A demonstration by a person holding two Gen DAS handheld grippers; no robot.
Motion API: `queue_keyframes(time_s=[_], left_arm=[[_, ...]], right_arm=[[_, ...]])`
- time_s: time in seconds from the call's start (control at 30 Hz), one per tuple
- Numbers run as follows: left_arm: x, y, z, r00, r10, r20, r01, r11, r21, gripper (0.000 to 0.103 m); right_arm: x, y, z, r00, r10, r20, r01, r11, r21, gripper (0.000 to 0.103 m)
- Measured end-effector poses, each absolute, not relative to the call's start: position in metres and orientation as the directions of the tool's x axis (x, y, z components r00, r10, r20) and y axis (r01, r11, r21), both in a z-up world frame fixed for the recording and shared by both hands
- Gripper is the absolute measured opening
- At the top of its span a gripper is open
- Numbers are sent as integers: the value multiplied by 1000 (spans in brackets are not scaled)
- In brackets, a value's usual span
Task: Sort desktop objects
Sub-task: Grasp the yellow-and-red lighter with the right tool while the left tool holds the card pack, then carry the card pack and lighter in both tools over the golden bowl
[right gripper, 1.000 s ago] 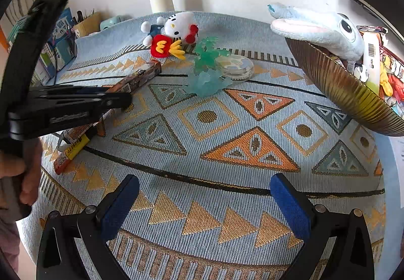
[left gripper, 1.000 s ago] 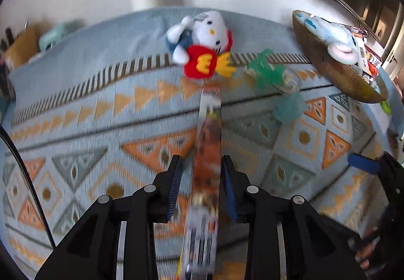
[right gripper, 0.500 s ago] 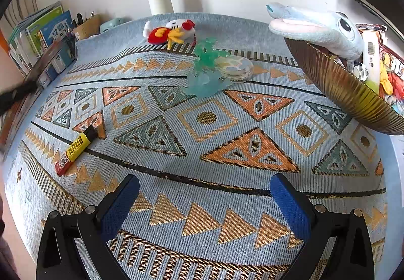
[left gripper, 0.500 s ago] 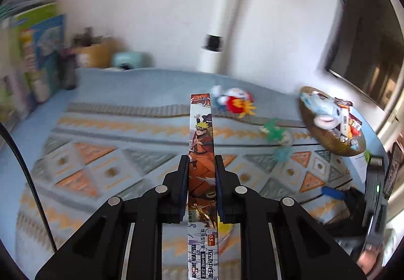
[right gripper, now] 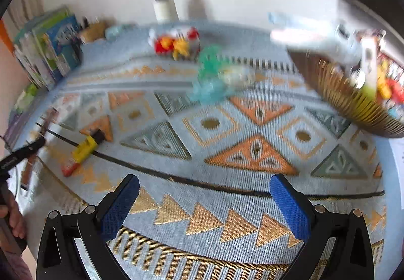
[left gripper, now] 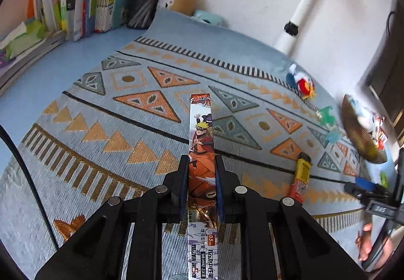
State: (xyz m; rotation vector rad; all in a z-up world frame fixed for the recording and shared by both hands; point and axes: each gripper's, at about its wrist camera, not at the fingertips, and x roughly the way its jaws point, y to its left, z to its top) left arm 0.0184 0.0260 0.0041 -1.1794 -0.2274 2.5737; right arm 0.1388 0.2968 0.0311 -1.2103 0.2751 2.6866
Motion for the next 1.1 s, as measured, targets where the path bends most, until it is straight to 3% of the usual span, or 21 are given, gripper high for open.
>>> queue_keyframes(time_s=[0.1, 0.23, 0.33, 0.47, 0.6, 0.67, 0.73, 0.77, 0.83, 0.9, 1.1], left_arm=[[15, 28, 0, -594, 340, -729, -209, -940, -269, 16], [15, 24, -1, -589, 358, -725, -206, -934, -293, 16], [15, 23, -1, -588, 362, -723, -205, -932, -300, 16], [14, 22, -2, -586, 371, -720, -206, -928, -310, 16], [14, 22, -1, -586, 372, -720, -206, -928, -312, 16], [14, 21, -2, -586, 372, -720, -206, -928, -311, 16], [14, 21, -2, -586, 372, -720, -206, -927, -312, 16], [14, 21, -2, -585, 374, -720, -206, -927, -314, 16], [14, 21, -2, -585, 374, -719, -206, -927, -315, 16], [14, 21, -2, -585, 373, -720, -206, -927, -313, 16], [13, 20, -2, -583, 380, -719, -207, -924, -320, 16]], right_arm=[[150, 280, 44, -737, -45, -675, -88, -983, 161, 103], [129, 241, 41, -660, -220, -718, 39, -965, 261, 92], [102, 209, 35, -608, -238, -757, 41, -962, 269, 84], [69, 188, 24, -558, -245, -793, 1, -956, 295, 83], [50, 172, 21, -575, -170, -800, -8, -977, 213, 81], [44, 161, 19, -581, -104, -807, 4, -992, 125, 74], [46, 151, 19, -590, -40, -806, 20, -999, 35, 49], [50, 148, 18, -600, -31, -800, 35, -999, 13, 45], [59, 149, 19, -608, -41, -793, 49, -999, 14, 28], [71, 155, 20, -611, -53, -790, 48, -998, 30, 23], [111, 181, 19, -632, -159, -759, -10, -977, 213, 22]])
